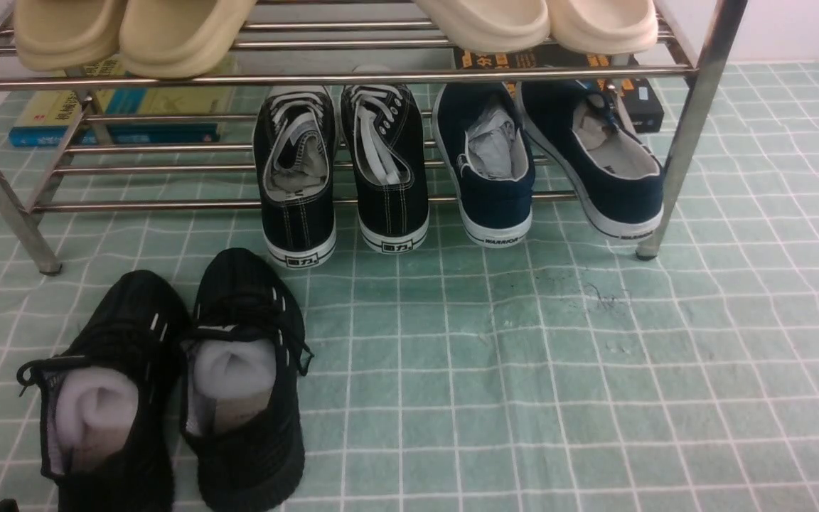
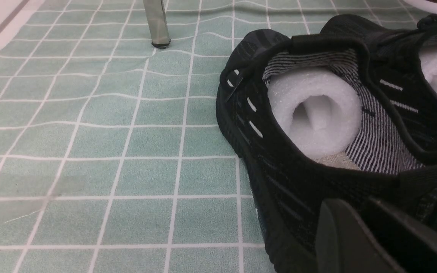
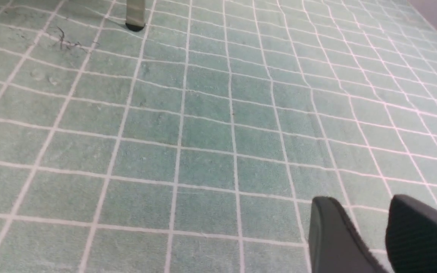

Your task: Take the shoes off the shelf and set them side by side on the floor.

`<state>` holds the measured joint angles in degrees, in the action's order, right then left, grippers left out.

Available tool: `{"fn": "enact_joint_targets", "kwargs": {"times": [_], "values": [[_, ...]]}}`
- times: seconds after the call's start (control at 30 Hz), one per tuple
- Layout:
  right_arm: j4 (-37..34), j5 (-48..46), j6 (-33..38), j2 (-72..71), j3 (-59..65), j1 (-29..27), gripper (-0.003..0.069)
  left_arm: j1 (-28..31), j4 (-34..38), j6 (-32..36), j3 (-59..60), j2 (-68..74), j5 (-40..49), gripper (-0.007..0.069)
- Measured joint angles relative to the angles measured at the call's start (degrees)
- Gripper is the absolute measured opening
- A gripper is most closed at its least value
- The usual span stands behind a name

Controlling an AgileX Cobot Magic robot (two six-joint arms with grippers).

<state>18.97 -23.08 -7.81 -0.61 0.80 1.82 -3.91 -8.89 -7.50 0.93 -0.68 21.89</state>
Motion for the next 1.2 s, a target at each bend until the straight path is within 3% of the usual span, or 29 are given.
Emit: {"fn": "enact_joint_targets", "kwargs": {"times": [0.17, 0.27, 0.33, 0.43, 0.5, 0.63, 0.8, 0.93, 1.03, 1.1, 1.2], "values": [[-0.49, 1.14, -2.63, 0.00, 0.11, 0.00, 0.0237, 0.00, 0.00, 0.00, 0.00, 0.00, 0.00, 0.0118], [-7.77, 4.31, -9.45, 0.00, 0.50, 0.00, 0.0237, 0.00, 0.00, 0.00, 0.00, 0.00, 0.00, 0.0121], [-19.27, 9.05, -20.51, 0.00, 0.62, 0.00, 0.0237, 0.00, 0.00, 0.00, 0.00, 0.00, 0.00, 0.0125], [-27.32, 11.75, -29.00, 0.00, 0.62, 0.00, 0.0237, 0.00, 0.00, 0.00, 0.00, 0.00, 0.00, 0.0125], [-31.89, 12.94, -34.60, 0.00, 0.62, 0.00, 0.0237, 0.00, 0.00, 0.00, 0.00, 0.00, 0.00, 0.0127], [-33.98, 13.73, -38.03, 0.00, 0.62, 0.00, 0.0237, 0.00, 0.00, 0.00, 0.00, 0.00, 0.00, 0.0129], [-32.87, 14.72, -36.43, 0.00, -2.83, 0.00, 0.0184, 0.00, 0.00, 0.00, 0.00, 0.00, 0.00, 0.0135], [-26.00, 12.78, -27.71, 5.12, -14.84, 0.00, 0.0030, 0.00, 0.00, 0.00, 0.00, 0.00, 0.00, 0.0137], [-21.27, 6.29, -22.08, 11.79, -23.94, 0.00, -0.0011, 0.00, 0.00, 0.00, 0.00, 0.00, 0.00, 0.0139], [-18.26, -7.16, -16.53, 22.88, -33.26, 0.00, -0.0010, 0.00, 0.00, 0.00, 0.00, 0.00, -0.02, 0.0140], [-19.65, -19.99, -9.84, 35.26, -41.56, 0.00, -0.0006, 0.00, 0.00, 0.00, 0.00, 0.00, -0.02, 0.0144]]}}
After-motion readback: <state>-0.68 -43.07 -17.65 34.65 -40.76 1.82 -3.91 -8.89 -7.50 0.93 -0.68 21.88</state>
